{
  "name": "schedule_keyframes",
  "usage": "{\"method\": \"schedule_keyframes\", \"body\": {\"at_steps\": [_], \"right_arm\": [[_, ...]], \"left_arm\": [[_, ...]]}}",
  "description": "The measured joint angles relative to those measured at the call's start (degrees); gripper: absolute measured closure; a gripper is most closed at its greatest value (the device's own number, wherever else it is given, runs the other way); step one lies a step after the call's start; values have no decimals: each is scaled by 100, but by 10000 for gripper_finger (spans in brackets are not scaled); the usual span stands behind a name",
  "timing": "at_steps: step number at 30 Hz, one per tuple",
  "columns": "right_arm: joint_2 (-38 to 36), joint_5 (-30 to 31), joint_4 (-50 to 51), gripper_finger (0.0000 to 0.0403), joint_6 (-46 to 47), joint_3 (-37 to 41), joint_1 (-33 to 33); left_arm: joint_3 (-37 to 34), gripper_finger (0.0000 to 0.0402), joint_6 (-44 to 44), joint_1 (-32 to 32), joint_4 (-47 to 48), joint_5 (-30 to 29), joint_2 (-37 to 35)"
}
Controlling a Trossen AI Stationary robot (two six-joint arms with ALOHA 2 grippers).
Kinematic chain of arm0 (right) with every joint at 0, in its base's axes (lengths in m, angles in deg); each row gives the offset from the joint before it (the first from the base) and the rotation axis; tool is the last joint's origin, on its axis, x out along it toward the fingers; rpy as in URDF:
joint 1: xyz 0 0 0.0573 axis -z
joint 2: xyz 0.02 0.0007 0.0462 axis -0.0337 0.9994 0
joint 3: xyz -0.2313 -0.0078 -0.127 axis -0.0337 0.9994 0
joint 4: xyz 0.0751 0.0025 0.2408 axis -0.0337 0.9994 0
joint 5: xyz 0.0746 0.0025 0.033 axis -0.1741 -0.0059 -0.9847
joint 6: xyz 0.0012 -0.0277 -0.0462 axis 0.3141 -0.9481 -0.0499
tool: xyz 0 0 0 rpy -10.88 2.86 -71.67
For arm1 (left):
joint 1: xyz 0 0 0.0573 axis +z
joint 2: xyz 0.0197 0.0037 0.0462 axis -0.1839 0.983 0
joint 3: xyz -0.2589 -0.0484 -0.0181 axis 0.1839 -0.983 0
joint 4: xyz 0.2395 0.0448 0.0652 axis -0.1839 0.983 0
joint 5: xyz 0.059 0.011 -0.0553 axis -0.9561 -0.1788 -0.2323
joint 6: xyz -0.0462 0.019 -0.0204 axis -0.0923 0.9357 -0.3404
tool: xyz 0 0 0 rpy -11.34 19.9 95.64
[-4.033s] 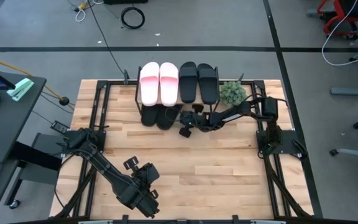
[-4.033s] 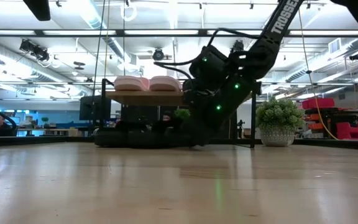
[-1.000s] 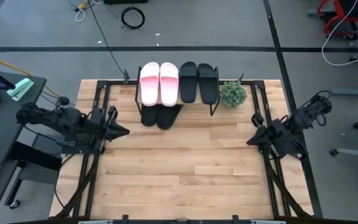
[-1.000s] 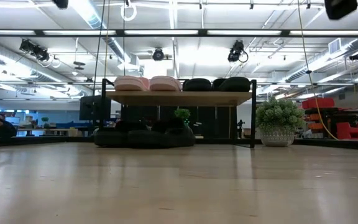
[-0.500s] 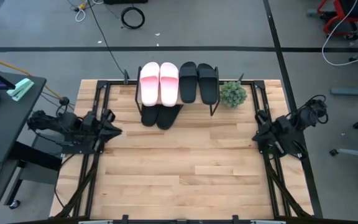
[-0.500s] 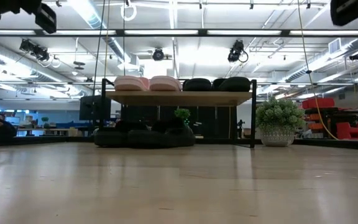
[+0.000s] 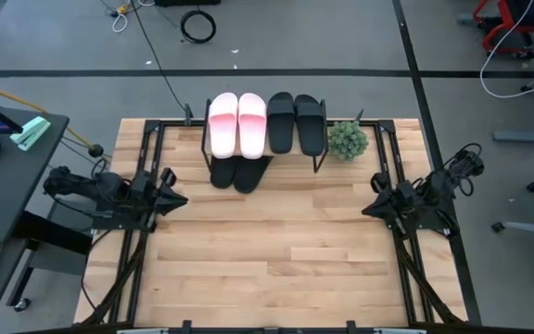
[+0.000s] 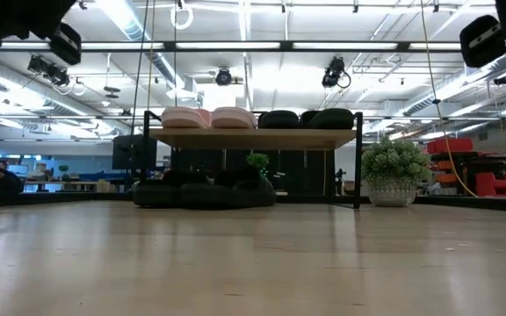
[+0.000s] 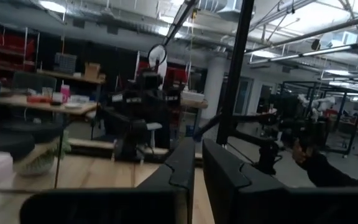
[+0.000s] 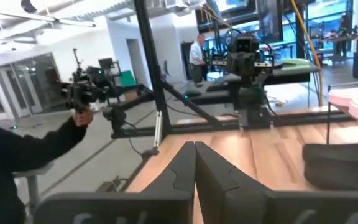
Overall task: Pick and place slides into the shelf
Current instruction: Return to Home Position
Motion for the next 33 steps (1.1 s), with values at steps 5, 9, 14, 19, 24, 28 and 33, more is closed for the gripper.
{"method": "schedule_keyframes", "body": {"at_steps": [5, 9, 14, 19, 24, 28, 33], "right_arm": [[-2, 40, 16, 389, -18, 62, -2], [-2, 76, 33, 389, -23, 193, 0], [-2, 274, 40, 389, 29, 390, 0], [-2, 462, 32, 389, 173, 585, 0], [-4, 464, 47, 389, 262, 823, -1], [-4, 464, 37, 389, 241, 861, -2], [-4, 497, 34, 389, 106, 861, -1]], "left_arm": [[-286, 361, -308, 0, -28, 1, 4], [-501, 366, -434, 0, -25, 1, 4], [-585, 374, -254, 0, -55, -2, 4], [-598, 370, -490, 0, 194, -1, 13], [-598, 364, -520, 0, 210, -2, 13], [-598, 364, -518, 0, 211, -2, 13], [-598, 372, -516, 0, 210, -2, 13]]}}
